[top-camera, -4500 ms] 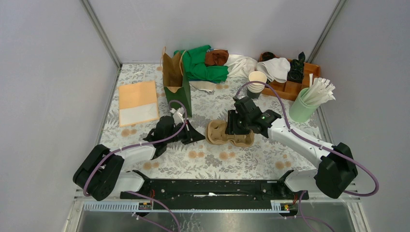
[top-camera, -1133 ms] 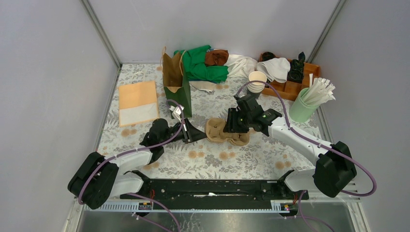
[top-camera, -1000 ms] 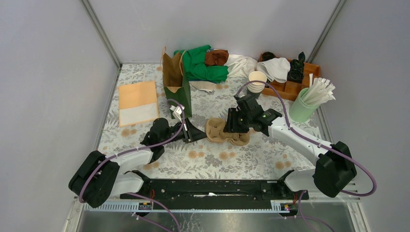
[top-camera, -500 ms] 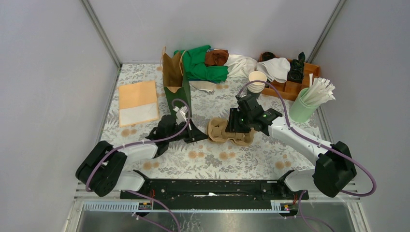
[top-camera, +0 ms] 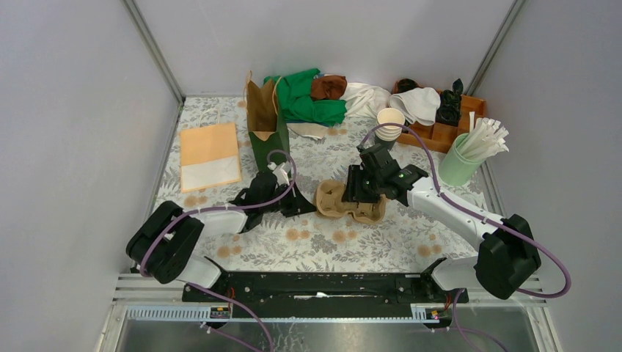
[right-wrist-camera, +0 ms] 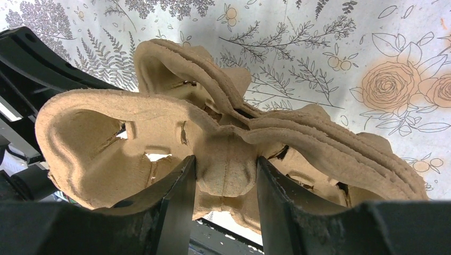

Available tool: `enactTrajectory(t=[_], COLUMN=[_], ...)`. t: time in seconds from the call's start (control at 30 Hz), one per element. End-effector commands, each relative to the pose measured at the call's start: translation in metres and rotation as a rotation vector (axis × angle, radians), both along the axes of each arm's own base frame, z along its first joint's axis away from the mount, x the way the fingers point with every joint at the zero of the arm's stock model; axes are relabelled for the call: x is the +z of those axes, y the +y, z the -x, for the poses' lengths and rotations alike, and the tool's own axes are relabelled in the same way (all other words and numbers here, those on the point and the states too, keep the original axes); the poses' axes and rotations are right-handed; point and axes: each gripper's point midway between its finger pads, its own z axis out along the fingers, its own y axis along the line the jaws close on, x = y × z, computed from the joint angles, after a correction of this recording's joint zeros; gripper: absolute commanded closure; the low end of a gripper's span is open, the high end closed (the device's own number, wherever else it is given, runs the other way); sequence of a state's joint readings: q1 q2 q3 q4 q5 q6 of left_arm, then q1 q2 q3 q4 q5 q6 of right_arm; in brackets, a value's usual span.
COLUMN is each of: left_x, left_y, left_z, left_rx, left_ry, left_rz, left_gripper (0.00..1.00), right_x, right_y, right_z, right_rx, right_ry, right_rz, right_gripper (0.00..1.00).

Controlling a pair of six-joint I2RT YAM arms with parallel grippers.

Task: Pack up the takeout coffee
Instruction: Pick up the cup tray from the cup tray.

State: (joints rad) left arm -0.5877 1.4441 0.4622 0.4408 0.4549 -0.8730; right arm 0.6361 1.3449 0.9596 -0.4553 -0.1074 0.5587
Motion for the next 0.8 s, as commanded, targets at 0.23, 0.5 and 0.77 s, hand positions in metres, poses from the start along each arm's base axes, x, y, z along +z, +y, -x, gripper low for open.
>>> enactTrajectory(t=[0.23,0.5,0.77], left_x=[-0.002,0.001,-0.002], left_y=[0.023,0.022,0.021], left_z=[-0.008,-0.009,-0.01], left_rx=[0.102,0.111,0.146], left_ry=[-0.01,0.048,0.123], left_rz=[-0.156,-0.199,-0.208], left_gripper=[1.0,1.0,1.0], right_x=[-0.009,-0.022,-0.032], right_y=[0.012,0.029,0.022], right_z=[0.008,0.005,-0.001], right_rx=[-0.005,-0.042,-0.213], right_ry=[0.042,-0.003,-0.149], right_rz=[-0.096,-0.093,0.051], right_gripper=[0.54,0.53,0.51])
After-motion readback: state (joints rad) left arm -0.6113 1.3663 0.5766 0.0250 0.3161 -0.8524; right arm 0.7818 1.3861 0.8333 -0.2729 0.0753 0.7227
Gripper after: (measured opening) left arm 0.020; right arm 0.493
